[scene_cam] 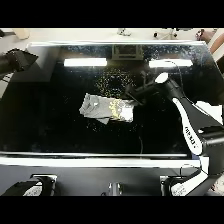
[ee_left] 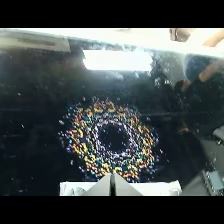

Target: Fold the shirts.

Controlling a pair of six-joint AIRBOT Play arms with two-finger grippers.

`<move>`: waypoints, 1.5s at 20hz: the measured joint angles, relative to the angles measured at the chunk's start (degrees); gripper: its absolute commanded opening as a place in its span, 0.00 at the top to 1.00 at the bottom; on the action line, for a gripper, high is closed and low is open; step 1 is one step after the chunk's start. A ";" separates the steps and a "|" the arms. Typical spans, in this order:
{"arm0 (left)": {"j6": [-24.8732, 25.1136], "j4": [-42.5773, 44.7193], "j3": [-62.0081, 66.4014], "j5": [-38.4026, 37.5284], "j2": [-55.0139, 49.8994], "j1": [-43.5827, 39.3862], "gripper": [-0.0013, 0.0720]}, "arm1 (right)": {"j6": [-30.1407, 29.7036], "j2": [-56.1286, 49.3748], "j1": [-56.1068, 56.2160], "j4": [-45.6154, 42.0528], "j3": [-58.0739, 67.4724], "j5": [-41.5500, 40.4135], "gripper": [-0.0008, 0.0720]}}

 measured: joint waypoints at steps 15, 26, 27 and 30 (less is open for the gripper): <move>0.00 1.05 -0.22 -1.75 -0.72 0.02 0.95 | -2.43 2.69 -10.99 3.37 4.57 -3.67 0.97; 0.20 1.07 -0.22 -1.81 -1.40 0.04 0.95 | -0.26 15.41 -43.50 -4.02 7.41 6.71 0.97; 0.20 1.07 -0.22 -1.84 -1.42 0.02 0.95 | 0.04 15.74 -45.27 -4.04 7.41 6.49 0.97; 0.20 1.07 -0.22 -1.92 -1.42 -0.07 0.95 | 0.59 16.83 -50.03 -2.89 7.45 3.19 0.97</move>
